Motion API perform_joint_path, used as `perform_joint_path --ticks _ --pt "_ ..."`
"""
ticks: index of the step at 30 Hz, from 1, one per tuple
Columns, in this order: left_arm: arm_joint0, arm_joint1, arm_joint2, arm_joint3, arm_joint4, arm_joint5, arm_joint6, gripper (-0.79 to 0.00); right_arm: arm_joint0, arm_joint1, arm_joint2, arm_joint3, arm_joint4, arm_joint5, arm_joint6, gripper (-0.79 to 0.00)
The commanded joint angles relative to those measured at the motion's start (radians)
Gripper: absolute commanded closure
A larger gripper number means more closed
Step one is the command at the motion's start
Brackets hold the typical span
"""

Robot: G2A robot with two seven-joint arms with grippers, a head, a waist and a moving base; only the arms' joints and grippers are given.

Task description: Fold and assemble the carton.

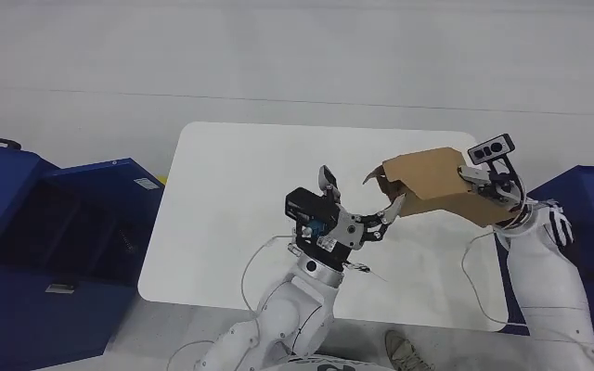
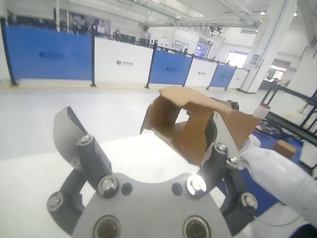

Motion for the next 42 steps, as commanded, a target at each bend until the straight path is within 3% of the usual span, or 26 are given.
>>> perform_joint_path --ticks 1,5,9,12,14,28,38,42 --pt "0.013 -0.002 -0.027 -0.039 -0.122 0.028 -0.062 -0.785 0.0 -0.001 0.009 -0.003 -0.02 -0.067 0.016 0.0" --pt "0.016 -0.003 -0.043 -0.064 -0.187 0.038 -0.089 -0.785 -0.003 -0.003 0.026 -0.026 -0.037 -0.2 0.055 0.0" --pt "0.016 -0.003 -0.043 -0.064 -0.187 0.038 -0.089 -0.785 -0.003 -0.003 0.026 -0.026 -0.037 -0.2 0.055 0.0" --pt "0.021 -0.002 -0.068 -0.096 -0.322 0.029 -0.186 -0.785 -0.011 -0.004 0.026 -0.05 -0.058 -0.208 0.022 0.0" --pt "0.03 0.0 -0.077 -0.106 -0.322 0.046 -0.199 -0.785 -0.02 -0.004 0.027 -0.058 -0.061 -0.212 0.017 0.0" --pt "-0.03 -0.013 -0.02 -0.042 -0.297 0.148 -0.206 -0.785 -0.03 -0.007 0.009 -0.081 -0.059 -0.202 0.053 0.0" --pt "-0.045 -0.015 -0.012 -0.038 -0.325 0.128 -0.198 -0.785 -0.027 -0.012 0.001 -0.062 0.006 -0.15 0.049 0.0" --pt "-0.023 -0.01 -0.039 -0.077 -0.344 0.114 -0.171 -0.785 -0.012 -0.014 0.006 -0.013 0.093 -0.068 0.034 0.0"
